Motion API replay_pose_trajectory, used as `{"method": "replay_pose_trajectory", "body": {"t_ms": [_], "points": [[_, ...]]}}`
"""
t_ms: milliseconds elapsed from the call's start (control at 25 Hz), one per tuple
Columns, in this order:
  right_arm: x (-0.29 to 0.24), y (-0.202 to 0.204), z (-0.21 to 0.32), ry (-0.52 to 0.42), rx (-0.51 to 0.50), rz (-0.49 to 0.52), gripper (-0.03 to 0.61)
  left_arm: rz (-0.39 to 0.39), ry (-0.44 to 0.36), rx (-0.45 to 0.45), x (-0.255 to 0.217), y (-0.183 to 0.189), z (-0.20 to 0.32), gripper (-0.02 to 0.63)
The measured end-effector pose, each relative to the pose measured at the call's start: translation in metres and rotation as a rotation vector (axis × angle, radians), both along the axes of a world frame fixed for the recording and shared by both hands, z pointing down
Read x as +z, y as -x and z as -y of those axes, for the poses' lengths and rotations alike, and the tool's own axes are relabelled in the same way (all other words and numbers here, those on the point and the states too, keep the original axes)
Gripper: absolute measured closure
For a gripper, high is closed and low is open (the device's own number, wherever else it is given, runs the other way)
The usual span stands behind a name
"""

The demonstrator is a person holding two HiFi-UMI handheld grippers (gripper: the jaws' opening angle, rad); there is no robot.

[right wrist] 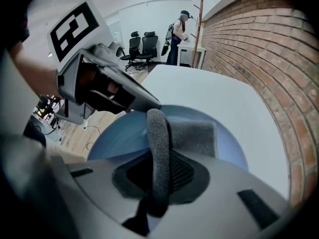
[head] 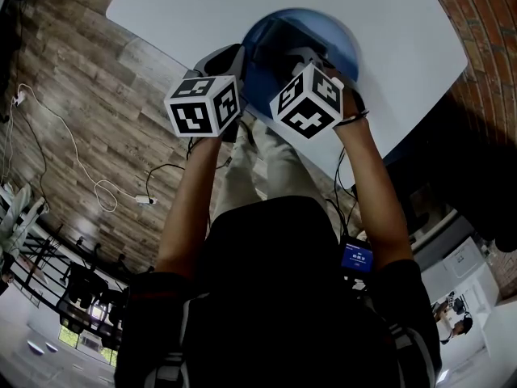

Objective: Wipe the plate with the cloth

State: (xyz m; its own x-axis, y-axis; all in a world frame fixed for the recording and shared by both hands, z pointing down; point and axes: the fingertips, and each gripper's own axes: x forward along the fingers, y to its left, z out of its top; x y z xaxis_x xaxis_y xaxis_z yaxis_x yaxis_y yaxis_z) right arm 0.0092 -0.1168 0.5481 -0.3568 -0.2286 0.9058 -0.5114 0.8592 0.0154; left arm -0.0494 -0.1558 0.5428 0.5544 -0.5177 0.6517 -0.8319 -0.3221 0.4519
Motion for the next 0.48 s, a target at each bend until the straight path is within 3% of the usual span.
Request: {"method": "replay_pose_trajectory", "body": {"t_ms": [480], "points": [[-0.001,-0.012,0.007,-0.015,0.04,-0.012,0.525,-0.013,0.006,0.005,-0.001,0.001,0.0,0.584]]}}
